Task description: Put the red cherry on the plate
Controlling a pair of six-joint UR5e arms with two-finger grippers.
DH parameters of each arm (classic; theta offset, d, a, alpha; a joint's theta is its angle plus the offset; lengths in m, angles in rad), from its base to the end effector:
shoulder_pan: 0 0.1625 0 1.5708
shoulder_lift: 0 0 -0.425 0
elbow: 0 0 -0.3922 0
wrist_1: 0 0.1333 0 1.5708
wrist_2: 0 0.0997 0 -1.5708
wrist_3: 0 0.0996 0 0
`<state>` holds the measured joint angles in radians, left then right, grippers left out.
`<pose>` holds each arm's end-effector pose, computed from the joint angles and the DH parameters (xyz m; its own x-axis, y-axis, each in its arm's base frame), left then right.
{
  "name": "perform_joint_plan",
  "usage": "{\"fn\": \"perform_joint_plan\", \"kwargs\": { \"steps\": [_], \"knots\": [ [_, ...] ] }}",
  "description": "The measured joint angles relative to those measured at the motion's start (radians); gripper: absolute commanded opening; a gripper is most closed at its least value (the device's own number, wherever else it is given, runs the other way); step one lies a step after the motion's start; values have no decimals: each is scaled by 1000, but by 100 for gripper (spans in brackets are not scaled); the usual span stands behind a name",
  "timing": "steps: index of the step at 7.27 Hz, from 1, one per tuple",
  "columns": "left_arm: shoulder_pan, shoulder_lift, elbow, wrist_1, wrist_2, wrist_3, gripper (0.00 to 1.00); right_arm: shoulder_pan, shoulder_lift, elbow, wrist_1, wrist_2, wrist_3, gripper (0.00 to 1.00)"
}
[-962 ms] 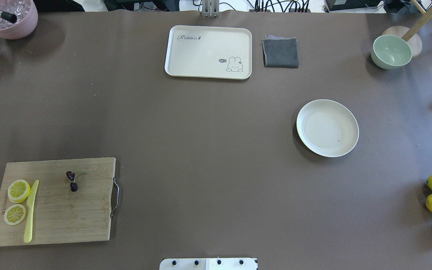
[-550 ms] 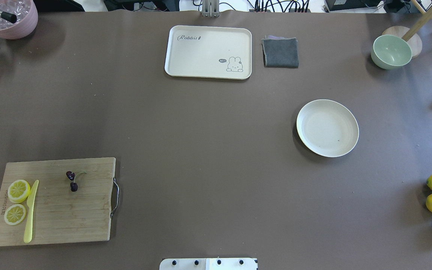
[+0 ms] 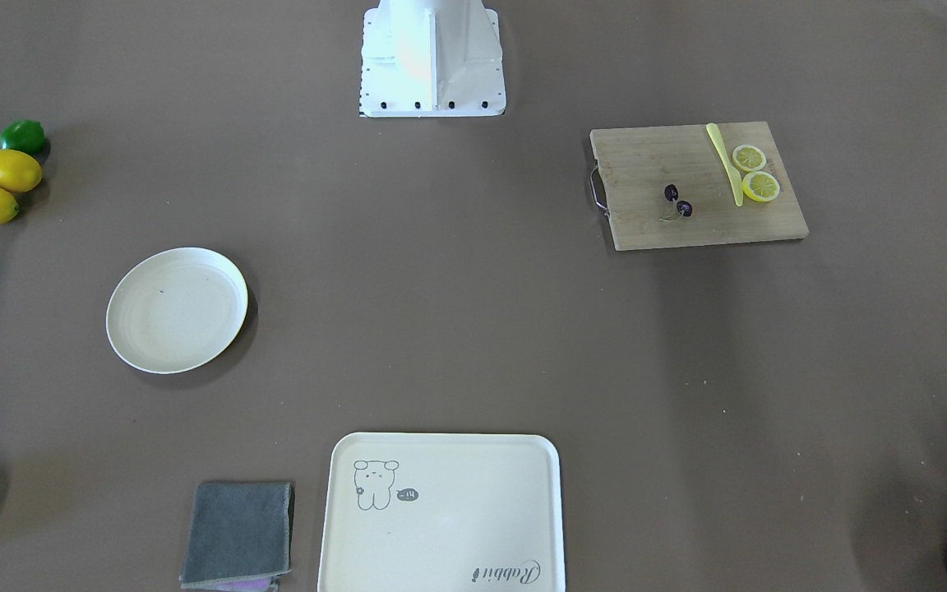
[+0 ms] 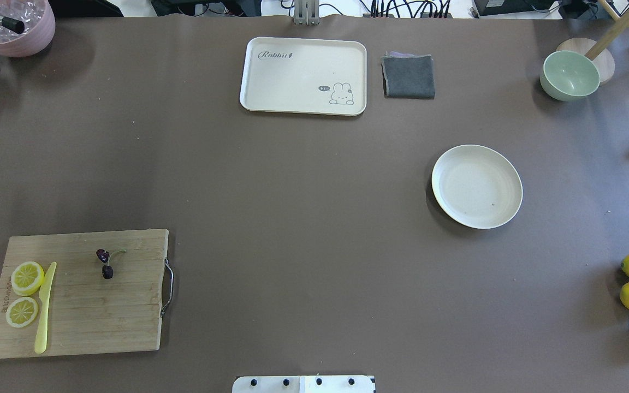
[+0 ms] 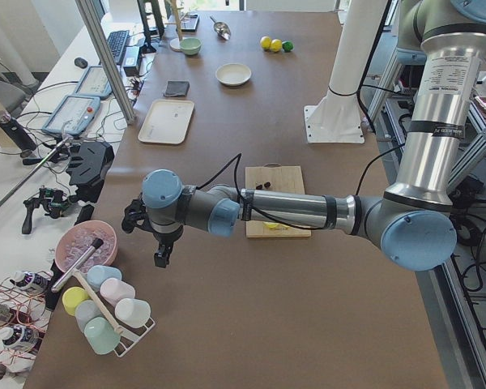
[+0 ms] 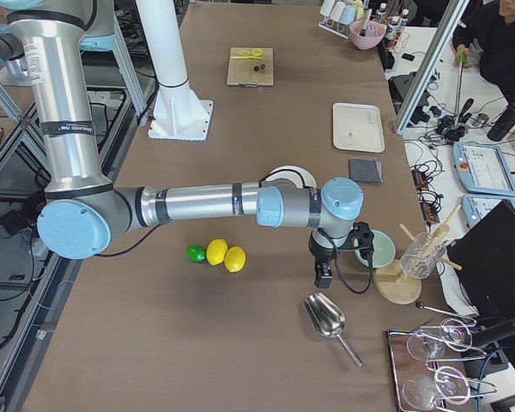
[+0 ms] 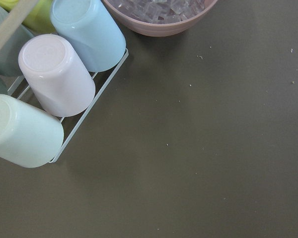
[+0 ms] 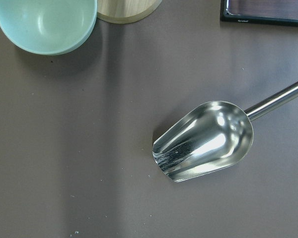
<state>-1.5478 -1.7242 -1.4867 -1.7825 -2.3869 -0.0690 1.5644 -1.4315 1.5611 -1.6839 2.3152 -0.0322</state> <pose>-0.0476 -0.5722 0.5933 0.6801 0.1510 -0.7174 0.0249 0.9732 0.2284 0.0623 -0.5492 0.6043 0.7348 -0.0481 0.6766 0.0301 0.9988 0.0383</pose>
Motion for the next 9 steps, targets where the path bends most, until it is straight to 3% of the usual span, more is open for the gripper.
{"fn": "perform_joint_plan", "kwargs": {
  "steps": [9],
  "knots": [
    [1,-1,-6,0,-3,0,98,0,-10,-6,37,1,0,100]
  ]
}}
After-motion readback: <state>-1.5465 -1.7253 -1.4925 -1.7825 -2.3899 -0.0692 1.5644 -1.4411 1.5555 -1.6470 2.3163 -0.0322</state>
